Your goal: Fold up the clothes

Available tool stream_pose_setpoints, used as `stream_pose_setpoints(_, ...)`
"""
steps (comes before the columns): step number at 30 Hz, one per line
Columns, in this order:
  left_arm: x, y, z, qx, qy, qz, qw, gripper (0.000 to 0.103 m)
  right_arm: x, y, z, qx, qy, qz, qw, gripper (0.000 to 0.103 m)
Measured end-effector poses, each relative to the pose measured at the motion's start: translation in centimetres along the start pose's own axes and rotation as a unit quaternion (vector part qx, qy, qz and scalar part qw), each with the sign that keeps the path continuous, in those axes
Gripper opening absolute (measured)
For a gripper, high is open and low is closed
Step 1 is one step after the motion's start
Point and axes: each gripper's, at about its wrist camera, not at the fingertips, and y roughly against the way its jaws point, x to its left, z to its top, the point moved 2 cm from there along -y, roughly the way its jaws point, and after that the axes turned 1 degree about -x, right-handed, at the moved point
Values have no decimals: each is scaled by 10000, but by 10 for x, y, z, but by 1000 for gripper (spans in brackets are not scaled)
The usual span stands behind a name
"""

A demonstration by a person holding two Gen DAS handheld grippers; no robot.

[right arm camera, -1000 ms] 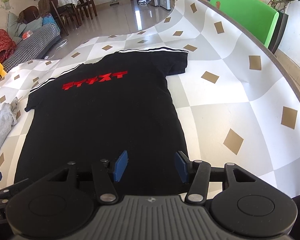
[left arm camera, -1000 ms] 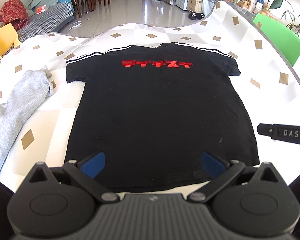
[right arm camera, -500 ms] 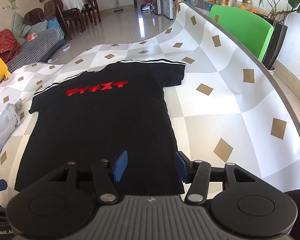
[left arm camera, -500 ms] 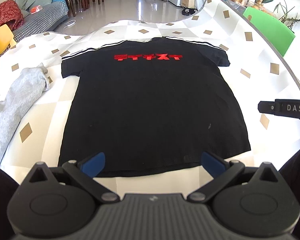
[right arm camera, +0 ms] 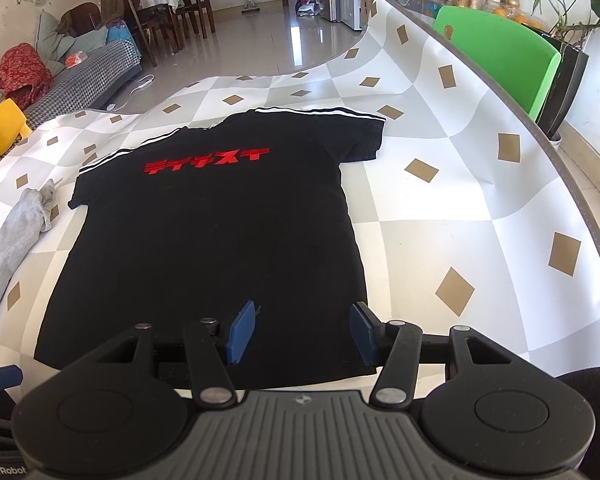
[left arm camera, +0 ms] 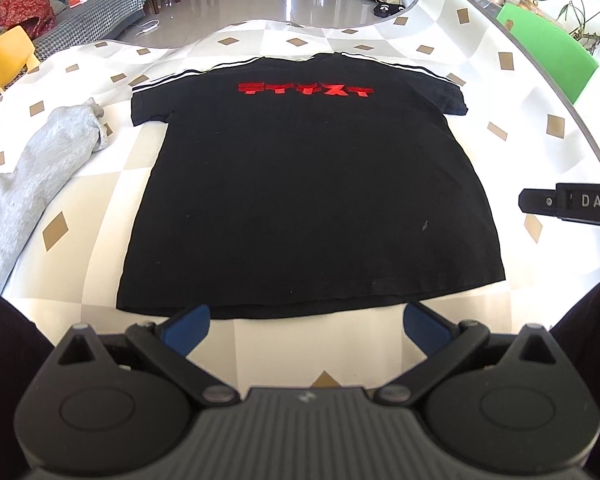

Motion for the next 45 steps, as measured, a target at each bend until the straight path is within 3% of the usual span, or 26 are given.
stream_pose_setpoints(11,17,2,6,-28,332,28,9994,103,-6,2,21,60,-143,105,9998,51)
stream_pose_setpoints(27,17,4,32,-190,265,38,9995,103,-2,5,61,65,-124,172,9998,51)
stream_pose_setpoints(35,13,-3,51,-230,234,111,9994,103,-2,-9,80,62,112,162,9998,51)
stream_pose_setpoints(45,18,-36,84,-59,150,99,9998,103,-10,-57,107,44,111,173,9998,51)
